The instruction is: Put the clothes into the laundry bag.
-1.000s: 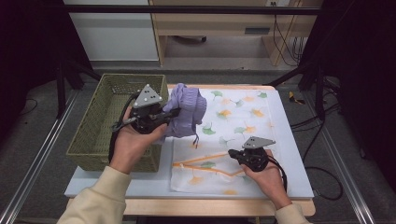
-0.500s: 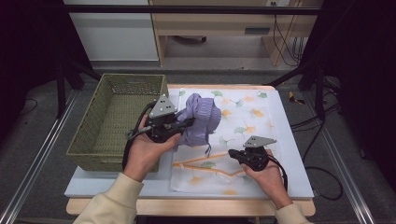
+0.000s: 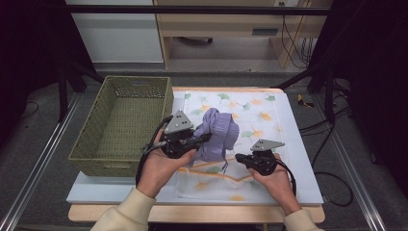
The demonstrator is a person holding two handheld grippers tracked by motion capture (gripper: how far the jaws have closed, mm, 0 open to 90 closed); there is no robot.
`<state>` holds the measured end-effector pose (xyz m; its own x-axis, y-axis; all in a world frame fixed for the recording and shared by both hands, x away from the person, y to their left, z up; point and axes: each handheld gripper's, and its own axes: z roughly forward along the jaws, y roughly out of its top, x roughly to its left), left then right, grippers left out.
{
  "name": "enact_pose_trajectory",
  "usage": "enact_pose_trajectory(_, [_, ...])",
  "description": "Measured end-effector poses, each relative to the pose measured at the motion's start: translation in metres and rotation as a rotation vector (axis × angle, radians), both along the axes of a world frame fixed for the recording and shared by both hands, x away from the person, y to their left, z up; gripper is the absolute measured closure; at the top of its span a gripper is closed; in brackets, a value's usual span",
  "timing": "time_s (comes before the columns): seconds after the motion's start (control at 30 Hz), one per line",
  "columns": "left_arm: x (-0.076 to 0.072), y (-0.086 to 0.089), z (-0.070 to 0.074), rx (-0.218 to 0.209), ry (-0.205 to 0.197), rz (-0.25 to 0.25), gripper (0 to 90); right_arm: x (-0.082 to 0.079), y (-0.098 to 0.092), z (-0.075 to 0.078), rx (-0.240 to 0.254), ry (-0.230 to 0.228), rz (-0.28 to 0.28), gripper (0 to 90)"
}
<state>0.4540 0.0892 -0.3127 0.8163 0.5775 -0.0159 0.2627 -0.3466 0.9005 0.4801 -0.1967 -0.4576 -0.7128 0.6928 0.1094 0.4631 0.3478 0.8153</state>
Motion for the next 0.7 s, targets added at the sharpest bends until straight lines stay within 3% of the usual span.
enact_pose_trajectory(0.2, [-0.003, -0.006, -0.014, 0.003, 0.017, -0.021, 76.3, 0.003, -0.002, 0.001, 0.023, 0.014, -0.008, 88.9])
enact_pose_trajectory(0.43, [-0.006, -0.014, -0.028, -0.032, 0.032, -0.020, 76.2, 0.008, -0.004, 0.002, 0.051, 0.027, -0.019, 88.9])
enact_pose_trajectory(0.7, [-0.007, -0.025, -0.044, -0.022, 0.039, -0.022, 76.2, 0.010, -0.006, 0.006, 0.064, 0.026, -0.030, 88.9])
